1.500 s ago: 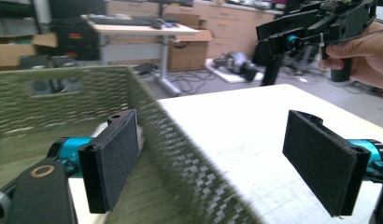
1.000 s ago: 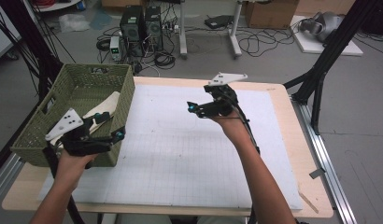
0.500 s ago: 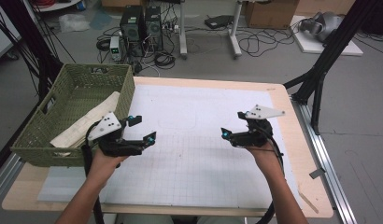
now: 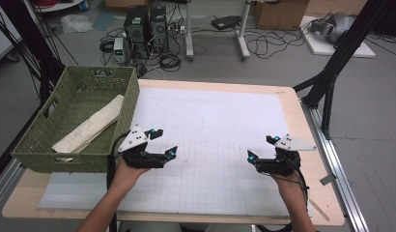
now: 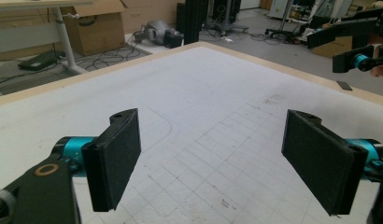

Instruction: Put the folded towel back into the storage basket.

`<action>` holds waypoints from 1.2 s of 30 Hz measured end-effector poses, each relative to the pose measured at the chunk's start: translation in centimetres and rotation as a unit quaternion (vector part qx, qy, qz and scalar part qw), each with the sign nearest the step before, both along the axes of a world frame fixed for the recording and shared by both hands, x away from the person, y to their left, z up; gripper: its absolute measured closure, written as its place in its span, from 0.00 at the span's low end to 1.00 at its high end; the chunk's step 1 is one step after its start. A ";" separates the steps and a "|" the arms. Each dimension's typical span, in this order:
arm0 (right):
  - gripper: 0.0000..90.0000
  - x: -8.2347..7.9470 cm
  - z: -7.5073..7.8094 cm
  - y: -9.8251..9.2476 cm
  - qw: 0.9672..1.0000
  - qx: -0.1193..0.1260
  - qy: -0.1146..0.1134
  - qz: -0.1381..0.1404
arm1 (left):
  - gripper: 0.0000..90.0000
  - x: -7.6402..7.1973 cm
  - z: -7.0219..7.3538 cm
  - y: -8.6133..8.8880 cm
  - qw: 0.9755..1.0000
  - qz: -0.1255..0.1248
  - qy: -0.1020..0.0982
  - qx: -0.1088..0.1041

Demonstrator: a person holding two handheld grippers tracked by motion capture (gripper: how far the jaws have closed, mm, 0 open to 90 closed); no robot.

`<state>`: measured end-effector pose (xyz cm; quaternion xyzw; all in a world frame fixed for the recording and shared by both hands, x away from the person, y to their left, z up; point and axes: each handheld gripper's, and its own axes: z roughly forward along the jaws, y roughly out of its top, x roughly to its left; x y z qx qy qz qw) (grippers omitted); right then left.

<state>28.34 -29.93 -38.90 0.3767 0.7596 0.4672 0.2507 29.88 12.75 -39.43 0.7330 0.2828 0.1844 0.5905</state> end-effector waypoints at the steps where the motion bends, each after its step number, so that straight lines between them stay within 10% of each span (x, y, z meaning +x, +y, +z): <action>1: 0.13 -0.1 -0.2 0.0 1.000 -0.002 -0.002 -0.001 | 0.22 0.0 -0.2 0.0 1.000 -0.001 0.000 0.000; 36: 0.13 -1.2 -1.4 -0.2 1.000 -0.008 0.004 -0.010 | 0.24 -0.5 -1.9 0.1 1.000 0.005 0.014 0.007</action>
